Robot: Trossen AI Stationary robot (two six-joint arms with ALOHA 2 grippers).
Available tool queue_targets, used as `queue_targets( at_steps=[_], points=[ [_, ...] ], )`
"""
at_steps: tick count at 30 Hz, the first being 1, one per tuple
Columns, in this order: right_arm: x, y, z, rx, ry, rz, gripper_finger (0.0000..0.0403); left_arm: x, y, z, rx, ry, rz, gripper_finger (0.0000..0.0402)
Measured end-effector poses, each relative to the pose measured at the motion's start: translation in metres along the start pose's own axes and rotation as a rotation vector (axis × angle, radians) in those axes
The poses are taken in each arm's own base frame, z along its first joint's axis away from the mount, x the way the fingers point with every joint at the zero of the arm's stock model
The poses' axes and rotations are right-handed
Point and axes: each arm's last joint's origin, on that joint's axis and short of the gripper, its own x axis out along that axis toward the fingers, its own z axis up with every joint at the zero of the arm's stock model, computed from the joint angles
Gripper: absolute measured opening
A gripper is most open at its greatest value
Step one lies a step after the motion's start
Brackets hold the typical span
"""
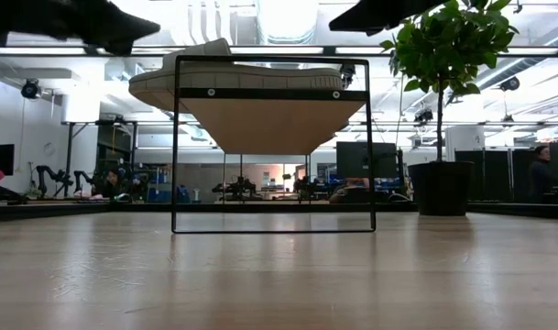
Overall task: Pick and place slides into the shelf
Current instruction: Return to Home Position
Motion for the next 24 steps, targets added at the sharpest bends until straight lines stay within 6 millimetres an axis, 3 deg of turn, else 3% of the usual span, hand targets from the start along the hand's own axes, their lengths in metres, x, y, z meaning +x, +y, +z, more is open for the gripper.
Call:
queue_targets(
  at_steps=[13,19,24],
  points=[
    [0.003,0.001,-0.003,0.007,0.016,0.007,0.0009,-0.024,-0.015,-0.055,0.082,-0.089,0.064,0.0011],
    [0.003,0.001,-0.003,0.008,0.017,0.007,0.0009,-0.034,-0.017,-0.066,0.029,-0.130,0.066,0.0011],
    [0.004,0.002,-0.004,0.008,0.018,0.007,0.0009,-0.028,-0.022,-0.074,0.016,-0.113,0.036,0.0011]
  ],
)
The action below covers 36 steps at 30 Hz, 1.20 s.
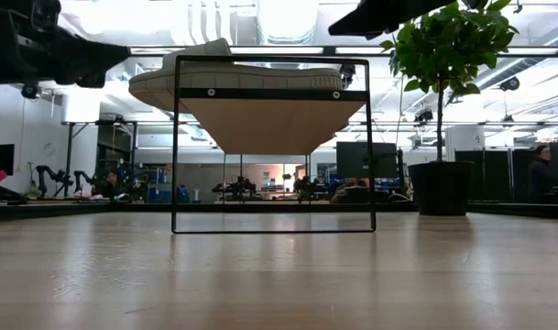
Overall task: Pick and place slides into the shelf
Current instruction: Return to Home Position
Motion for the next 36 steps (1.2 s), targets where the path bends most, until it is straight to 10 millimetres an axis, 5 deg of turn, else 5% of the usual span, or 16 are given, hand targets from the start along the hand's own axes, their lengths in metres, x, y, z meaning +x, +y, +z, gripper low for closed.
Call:
queue_targets(
  at_steps=[16,22,36],
  points=[
    [0.005,0.004,-0.011,0.083,-0.061,-0.021,0.0009,0.000,-0.014,-0.016,0.010,0.033,-0.084,0.0011],
    [0.010,0.019,-0.042,0.166,-0.251,-0.022,0.0009,0.000,-0.015,-0.017,-0.013,0.045,-0.087,0.0011],
    [-0.008,0.050,-0.097,0.163,-0.206,0.080,0.0009,0.000,-0.014,-0.016,-0.016,0.037,-0.085,0.0011]
  ],
)
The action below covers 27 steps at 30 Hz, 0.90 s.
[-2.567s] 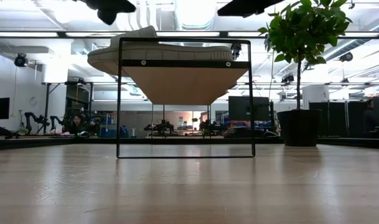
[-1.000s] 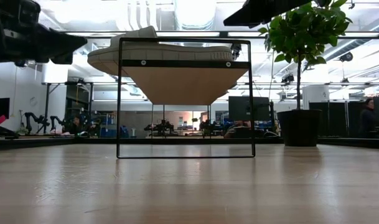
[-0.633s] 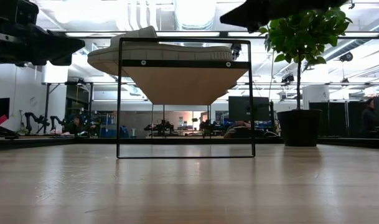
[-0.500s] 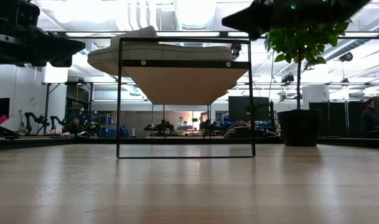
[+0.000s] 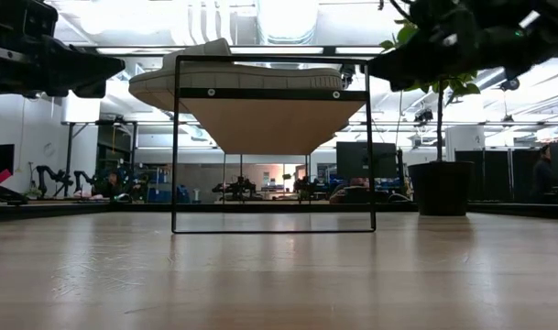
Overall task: Pick and place slides into the shelf
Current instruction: Return to Home Position
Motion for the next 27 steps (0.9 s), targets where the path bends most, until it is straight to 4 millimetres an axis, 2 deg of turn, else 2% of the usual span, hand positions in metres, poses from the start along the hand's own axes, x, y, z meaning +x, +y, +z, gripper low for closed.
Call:
queue_targets(
  at_steps=[4,9,14,21,27],
  points=[
    [-0.015,0.011,-0.010,-0.038,-0.010,0.023,0.0009,0.000,0.000,0.000,0.001,0.004,-0.001,0.0011],
    [-0.041,0.020,-0.015,-0.004,-0.068,-0.105,0.0009,0.001,0.000,-0.001,0.002,0.013,-0.003,0.0011],
    [-0.063,0.031,-0.024,0.000,-0.141,-0.069,0.0009,0.001,0.000,-0.001,0.002,0.011,-0.003,0.0011],
    [-0.080,0.037,-0.040,0.010,-0.199,-0.106,0.0009,0.001,-0.001,-0.001,0.003,0.013,-0.004,0.0011],
    [-0.086,0.037,-0.046,0.041,-0.094,-0.118,0.0009,0.001,-0.001,-0.002,0.003,0.015,-0.005,0.0011]
  ],
)
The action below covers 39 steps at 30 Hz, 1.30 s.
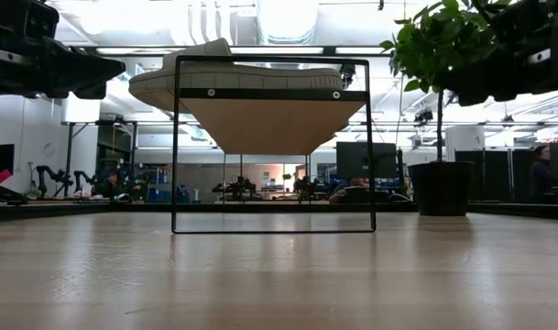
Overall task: Pick and place slides into the shelf
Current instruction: Return to Home Position
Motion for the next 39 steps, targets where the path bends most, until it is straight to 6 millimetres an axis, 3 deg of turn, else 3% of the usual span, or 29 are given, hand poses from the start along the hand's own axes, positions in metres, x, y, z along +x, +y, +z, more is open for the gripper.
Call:
queue_targets(
  at_steps=[8,21,33,39],
  points=[
    [-0.008,-0.004,0.016,-0.015,0.071,0.010,0.0009,0.001,0.000,-0.001,0.002,0.010,-0.003,0.0011],
    [-0.024,-0.003,-0.005,-0.024,-0.047,-0.001,0.0009,0.001,-0.001,-0.002,0.003,0.020,-0.005,0.0011],
    [-0.022,0.002,-0.011,0.049,-0.045,0.127,0.0009,0.000,-0.001,-0.002,-0.002,0.015,-0.010,0.0011],
    [-0.022,0.002,-0.012,0.048,-0.040,0.127,0.0009,-0.001,0.000,-0.001,-0.105,0.014,0.002,0.0011]
  ],
)
